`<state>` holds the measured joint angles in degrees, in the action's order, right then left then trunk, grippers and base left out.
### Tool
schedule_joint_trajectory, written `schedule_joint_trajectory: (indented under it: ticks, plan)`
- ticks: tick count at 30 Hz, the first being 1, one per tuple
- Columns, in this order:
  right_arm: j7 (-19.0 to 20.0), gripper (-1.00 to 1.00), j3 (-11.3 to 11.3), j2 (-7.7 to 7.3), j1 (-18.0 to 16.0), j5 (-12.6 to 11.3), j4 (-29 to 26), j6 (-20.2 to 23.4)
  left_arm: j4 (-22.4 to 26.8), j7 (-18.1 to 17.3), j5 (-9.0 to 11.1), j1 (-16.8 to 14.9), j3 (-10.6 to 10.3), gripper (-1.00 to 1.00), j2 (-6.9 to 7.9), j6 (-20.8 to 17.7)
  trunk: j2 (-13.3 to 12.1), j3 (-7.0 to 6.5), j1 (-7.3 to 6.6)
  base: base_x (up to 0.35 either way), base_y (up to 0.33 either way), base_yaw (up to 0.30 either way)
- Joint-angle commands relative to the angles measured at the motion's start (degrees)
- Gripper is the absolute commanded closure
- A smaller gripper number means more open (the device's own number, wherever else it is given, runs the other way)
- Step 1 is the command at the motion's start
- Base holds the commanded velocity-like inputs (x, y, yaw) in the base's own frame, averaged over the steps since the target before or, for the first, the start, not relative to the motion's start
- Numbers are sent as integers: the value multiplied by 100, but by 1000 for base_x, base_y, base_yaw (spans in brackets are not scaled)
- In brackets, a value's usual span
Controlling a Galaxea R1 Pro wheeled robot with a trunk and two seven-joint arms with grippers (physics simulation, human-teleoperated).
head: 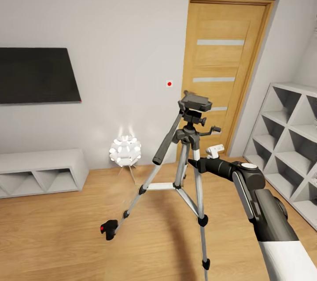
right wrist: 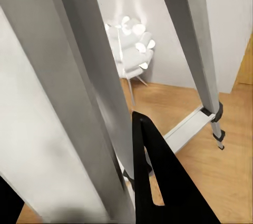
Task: Attach the digital camera to the camera tripod in the bedroom.
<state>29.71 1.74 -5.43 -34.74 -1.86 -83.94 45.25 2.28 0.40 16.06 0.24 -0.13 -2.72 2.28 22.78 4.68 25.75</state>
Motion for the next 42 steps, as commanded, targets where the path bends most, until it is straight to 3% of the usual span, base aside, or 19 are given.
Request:
schedule_joint_trajectory:
  ticks: [1,10,42]
  plan:
    - [1,100,2,-2,-6,-40,-4,35,9,4,29,2,-4,-100,-1,9,13,11,4,0,-274,0]
    - [-4,100,10,-2,-6,62,22,46,9,4,29,2,-4,-100,-1,9,13,11,4,0,-277,0]
    - [-9,100,28,-1,-6,63,80,53,9,4,29,2,-4,-100,-1,9,13,11,4,-51,-278,0]
